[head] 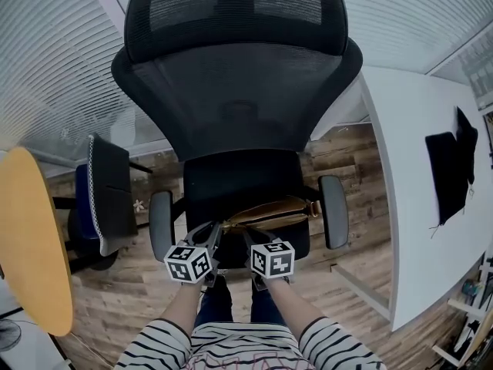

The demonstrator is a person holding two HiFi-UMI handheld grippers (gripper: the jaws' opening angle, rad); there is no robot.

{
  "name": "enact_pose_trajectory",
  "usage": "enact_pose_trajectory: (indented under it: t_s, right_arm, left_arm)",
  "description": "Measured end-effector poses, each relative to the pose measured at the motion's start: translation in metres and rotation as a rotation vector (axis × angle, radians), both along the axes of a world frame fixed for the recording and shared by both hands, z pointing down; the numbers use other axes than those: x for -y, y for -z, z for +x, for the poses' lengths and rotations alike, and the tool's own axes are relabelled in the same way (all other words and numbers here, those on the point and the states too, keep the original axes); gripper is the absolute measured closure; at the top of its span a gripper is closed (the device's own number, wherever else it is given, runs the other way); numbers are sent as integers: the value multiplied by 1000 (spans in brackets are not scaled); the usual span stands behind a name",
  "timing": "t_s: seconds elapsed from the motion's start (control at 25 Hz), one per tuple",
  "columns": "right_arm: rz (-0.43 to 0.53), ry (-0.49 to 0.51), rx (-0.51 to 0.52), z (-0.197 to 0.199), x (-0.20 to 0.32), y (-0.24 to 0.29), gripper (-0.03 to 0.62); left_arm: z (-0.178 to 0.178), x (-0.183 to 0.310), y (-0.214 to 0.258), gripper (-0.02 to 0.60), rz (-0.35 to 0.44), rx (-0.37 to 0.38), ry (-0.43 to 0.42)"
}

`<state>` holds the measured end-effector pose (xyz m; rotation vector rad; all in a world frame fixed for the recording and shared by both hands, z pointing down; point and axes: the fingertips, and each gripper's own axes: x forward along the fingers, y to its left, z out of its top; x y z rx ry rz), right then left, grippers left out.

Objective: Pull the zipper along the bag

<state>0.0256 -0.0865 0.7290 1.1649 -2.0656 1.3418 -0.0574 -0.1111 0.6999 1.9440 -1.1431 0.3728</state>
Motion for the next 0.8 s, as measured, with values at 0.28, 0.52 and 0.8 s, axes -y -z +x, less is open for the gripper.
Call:
enact_pose_trajectory:
  t_s: [0.28, 0.52, 0.8]
  right_arm:
    - [-8, -43, -9, 8, 2, 0, 557]
    - [-2, -45, -24, 14, 1, -3, 557]
    - [-13, -72, -58, 27, 6, -7, 557]
  left_arm:
    - [0, 0, 0, 537, 17, 27, 15]
    - [1, -1, 0, 537, 25, 37, 10]
    - [1, 1, 0, 537, 18, 42, 34]
